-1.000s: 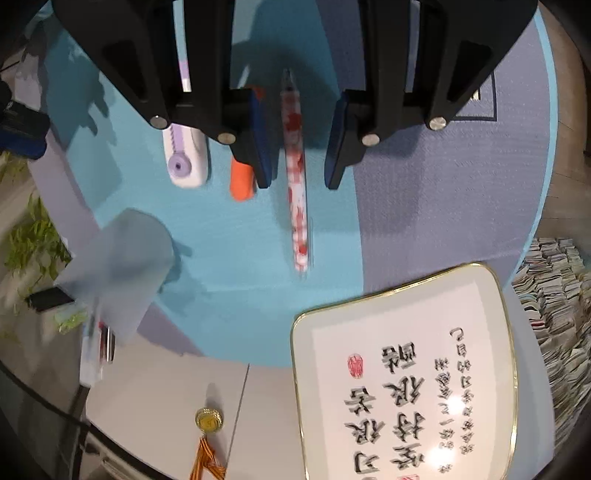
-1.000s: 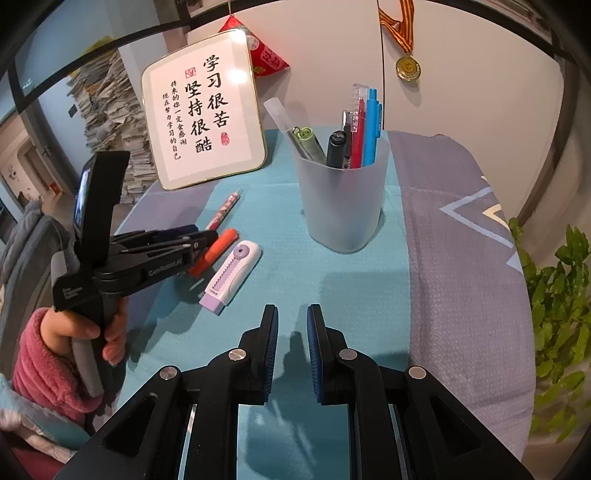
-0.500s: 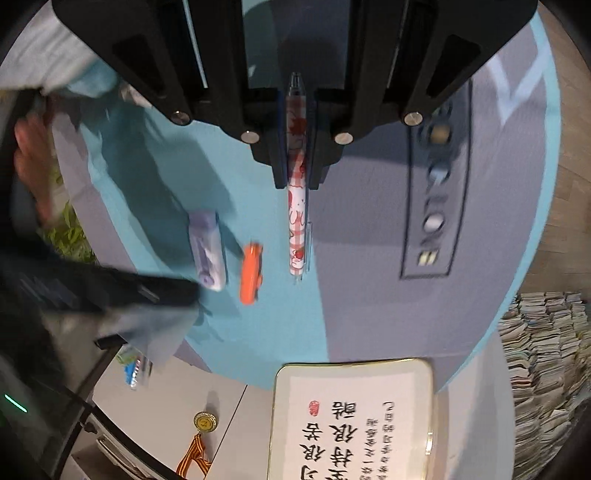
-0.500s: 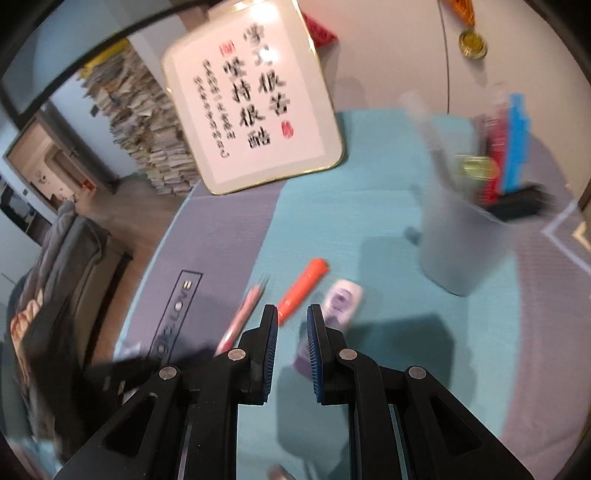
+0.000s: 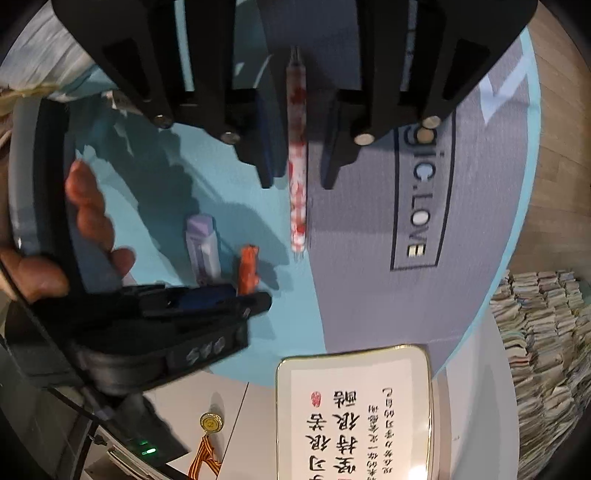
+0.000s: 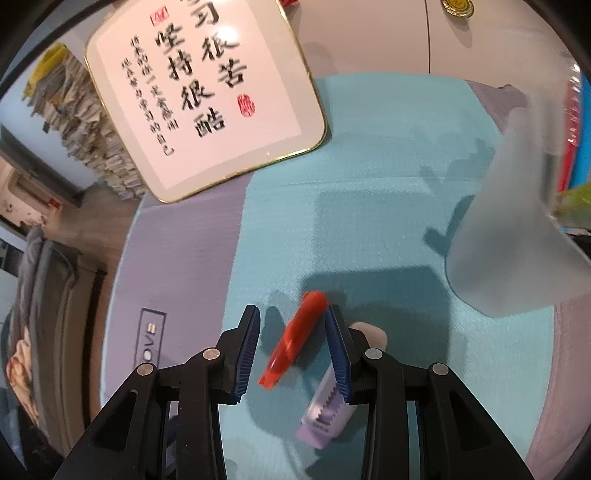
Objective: Organize stationery
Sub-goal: 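Lift the pink patterned pen with the left tool while the right tool lifts the orange marker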
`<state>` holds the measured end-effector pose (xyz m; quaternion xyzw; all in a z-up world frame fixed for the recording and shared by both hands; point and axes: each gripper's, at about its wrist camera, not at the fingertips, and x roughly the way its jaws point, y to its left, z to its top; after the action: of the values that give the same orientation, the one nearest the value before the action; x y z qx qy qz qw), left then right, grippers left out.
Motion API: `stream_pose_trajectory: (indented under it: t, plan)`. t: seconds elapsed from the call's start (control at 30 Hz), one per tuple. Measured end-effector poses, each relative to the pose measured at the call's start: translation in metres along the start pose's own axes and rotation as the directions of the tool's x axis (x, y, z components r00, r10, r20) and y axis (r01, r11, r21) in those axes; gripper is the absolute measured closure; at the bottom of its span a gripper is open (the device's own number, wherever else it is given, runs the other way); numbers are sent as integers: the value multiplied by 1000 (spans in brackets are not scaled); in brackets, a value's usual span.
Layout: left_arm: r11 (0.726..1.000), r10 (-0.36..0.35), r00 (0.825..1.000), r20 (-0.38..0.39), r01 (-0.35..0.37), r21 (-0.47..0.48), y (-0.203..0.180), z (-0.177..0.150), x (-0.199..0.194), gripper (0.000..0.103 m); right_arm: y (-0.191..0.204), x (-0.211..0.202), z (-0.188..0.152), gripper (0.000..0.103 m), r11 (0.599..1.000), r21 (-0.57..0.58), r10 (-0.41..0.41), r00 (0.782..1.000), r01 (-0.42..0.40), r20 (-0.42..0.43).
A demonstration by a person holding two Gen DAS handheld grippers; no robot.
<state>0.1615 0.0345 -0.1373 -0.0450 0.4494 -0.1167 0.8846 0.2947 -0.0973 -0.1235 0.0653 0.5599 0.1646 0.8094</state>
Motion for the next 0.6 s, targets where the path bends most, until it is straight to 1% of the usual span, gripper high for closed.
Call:
stream_pose_trajectory:
  t: [0.03, 0.07, 0.1, 0.13, 0.17, 0.2, 0.23, 0.3, 0.33, 0.37, 0.47, 0.5, 0.53, 0.57, 0.6]
  plan:
    - [1000, 7, 1000, 3, -7, 9, -1, 1, 1, 70, 3, 3, -1, 66, 1000, -12, -10, 1000, 10, -4]
    - [1000, 15, 1000, 5, -15, 15, -1, 2, 1, 70, 8, 3, -2, 66, 998, -47, -30, 999, 31, 15]
    - [1000, 20, 1000, 5, -20, 19, -1, 4, 3, 70, 17, 6, -6, 69, 992, -113, -51, 999, 51, 7]
    - [1000, 18, 1000, 3, -18, 23, -1, 5, 5, 70, 23, 5, -9, 76, 986, -154, -67, 998, 69, 21]
    - [1000, 13, 1000, -2, -13, 25, -2, 7, 7, 70, 25, 4, -11, 88, 984, -168, -59, 998, 61, 16]
    - [1000, 14, 1000, -6, -14, 27, -2, 9, 8, 70, 26, 2, -15, 88, 984, -174, -30, 1000, 31, 9]
    - [999, 14, 1000, -6, -13, 33, -4, 10, 10, 70, 27, -4, -17, 88, 984, -178, -22, 1000, 25, 21]
    - [999, 10, 1000, -8, -10, 43, -6, 13, 13, 70, 27, -22, -23, 89, 977, -208, -30, 996, 47, 85]
    - [999, 9, 1000, -14, -9, 46, -7, 14, 16, 70, 27, -39, -27, 89, 974, -221, -18, 991, 47, 133]
    - [999, 6, 1000, -19, -5, 48, -8, 16, 18, 70, 26, -47, -29, 89, 974, -225, -5, 988, 40, 154]
    - [998, 10, 1000, -20, -8, 68, -13, 23, 25, 70, 21, -88, -41, 89, 970, -242, 50, 969, 11, 242]
    - [997, 18, 1000, -16, -16, 79, -15, 24, 27, 72, 19, -105, -45, 89, 970, -244, 65, 957, 6, 284]
    - [995, 30, 999, -12, -29, 92, -17, 24, 28, 72, 16, -115, -46, 89, 970, -241, 76, 948, 1, 308]
    - [993, 45, 999, -7, -44, 106, -19, 24, 29, 77, 13, -126, -47, 89, 972, -235, 87, 939, -6, 333]
    - [992, 60, 998, -3, -59, 114, -19, 24, 29, 93, 7, -142, -49, 89, 975, -221, 98, 923, -15, 372]
